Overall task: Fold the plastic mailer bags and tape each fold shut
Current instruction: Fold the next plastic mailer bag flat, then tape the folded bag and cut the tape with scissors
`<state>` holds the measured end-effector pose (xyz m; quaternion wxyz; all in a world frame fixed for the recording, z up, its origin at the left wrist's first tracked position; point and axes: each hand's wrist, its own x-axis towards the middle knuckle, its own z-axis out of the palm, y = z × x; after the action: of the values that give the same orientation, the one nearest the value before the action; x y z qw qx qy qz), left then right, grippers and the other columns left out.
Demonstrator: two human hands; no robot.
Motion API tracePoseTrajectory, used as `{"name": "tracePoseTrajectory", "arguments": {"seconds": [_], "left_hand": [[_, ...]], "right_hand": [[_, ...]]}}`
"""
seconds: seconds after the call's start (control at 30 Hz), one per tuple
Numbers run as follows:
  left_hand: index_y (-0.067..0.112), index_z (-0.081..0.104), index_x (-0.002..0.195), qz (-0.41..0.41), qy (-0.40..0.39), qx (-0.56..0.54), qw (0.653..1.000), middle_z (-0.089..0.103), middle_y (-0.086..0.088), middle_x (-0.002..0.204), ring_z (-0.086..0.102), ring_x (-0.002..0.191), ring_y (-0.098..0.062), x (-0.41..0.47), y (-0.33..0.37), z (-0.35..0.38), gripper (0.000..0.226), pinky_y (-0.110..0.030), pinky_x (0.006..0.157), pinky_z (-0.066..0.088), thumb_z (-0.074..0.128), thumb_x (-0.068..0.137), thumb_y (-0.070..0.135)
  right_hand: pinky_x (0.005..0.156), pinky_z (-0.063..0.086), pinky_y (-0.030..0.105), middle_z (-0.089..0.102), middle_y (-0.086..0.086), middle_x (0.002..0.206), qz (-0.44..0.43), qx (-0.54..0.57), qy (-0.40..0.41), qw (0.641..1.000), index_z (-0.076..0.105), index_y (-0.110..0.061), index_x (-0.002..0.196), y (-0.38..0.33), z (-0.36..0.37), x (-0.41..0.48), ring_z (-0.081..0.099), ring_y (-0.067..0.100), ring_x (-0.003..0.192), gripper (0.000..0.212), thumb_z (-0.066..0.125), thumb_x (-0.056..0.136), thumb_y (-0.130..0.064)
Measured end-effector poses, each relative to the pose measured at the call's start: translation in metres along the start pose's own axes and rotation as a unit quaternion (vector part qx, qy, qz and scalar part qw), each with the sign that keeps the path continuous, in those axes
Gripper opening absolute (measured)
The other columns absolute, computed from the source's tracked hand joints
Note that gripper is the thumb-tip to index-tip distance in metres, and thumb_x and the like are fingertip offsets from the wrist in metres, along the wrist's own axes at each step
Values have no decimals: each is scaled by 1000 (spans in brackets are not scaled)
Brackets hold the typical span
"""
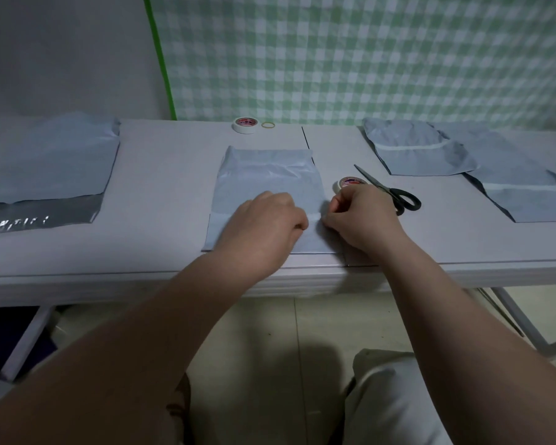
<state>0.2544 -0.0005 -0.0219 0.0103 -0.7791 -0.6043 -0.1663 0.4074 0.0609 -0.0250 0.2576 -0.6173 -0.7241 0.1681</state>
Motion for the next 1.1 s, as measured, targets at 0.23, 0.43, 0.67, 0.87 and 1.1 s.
{"name": "tracePoseTrajectory", "arguments": {"seconds": [0.23, 0.43, 0.67, 0.87, 1.1], "left_hand": [[20, 60, 124, -42, -49, -52, 997, 53, -2, 132, 43, 122, -23, -26, -12, 0, 46, -33, 100, 32, 28, 97, 39], [41, 12, 149, -73, -110, 44, 990, 6, 4, 160, 6, 146, -18, -39, -21, 4, 51, -40, 116, 7, 20, 99, 49], [41, -4, 149, -152, -160, 46, 974, -13, 4, 159, -9, 146, -13, -51, -31, -5, 53, -50, 117, -6, 13, 100, 48], [32, -5, 151, -161, -186, 48, 968, -14, 2, 159, -10, 146, -13, -49, -31, -15, 57, -50, 116, -10, 13, 100, 48], [23, 40, 143, -124, -1, -52, 991, 33, 2, 152, 27, 140, -13, -34, -21, -29, 46, -31, 115, 10, 39, 99, 37]], "right_hand": [[57, 32, 29, 63, 4, 79, -119, -158, 139, 970, 66, -18, 77, -11, 14, -22, 54, 30, 83, 13, 60, 77, -7], [72, 41, 36, 60, 2, 66, -152, -188, 91, 966, 55, -16, 73, -7, 24, -53, 59, 33, 86, 27, 37, 85, -31], [107, 24, 44, 64, 1, 103, -104, -249, 6, 963, 55, -22, 104, -5, 6, -55, 42, 28, 123, 30, 35, 95, -42], [73, 33, 31, 62, 13, 77, -90, -177, 112, 974, 73, -18, 91, -4, -3, -28, 50, 32, 97, 27, 50, 88, -32], [85, 36, 37, 56, 8, 122, -27, -226, 72, 971, 69, -17, 112, 23, -9, 19, 41, 35, 112, 29, 48, 94, -26]]}}
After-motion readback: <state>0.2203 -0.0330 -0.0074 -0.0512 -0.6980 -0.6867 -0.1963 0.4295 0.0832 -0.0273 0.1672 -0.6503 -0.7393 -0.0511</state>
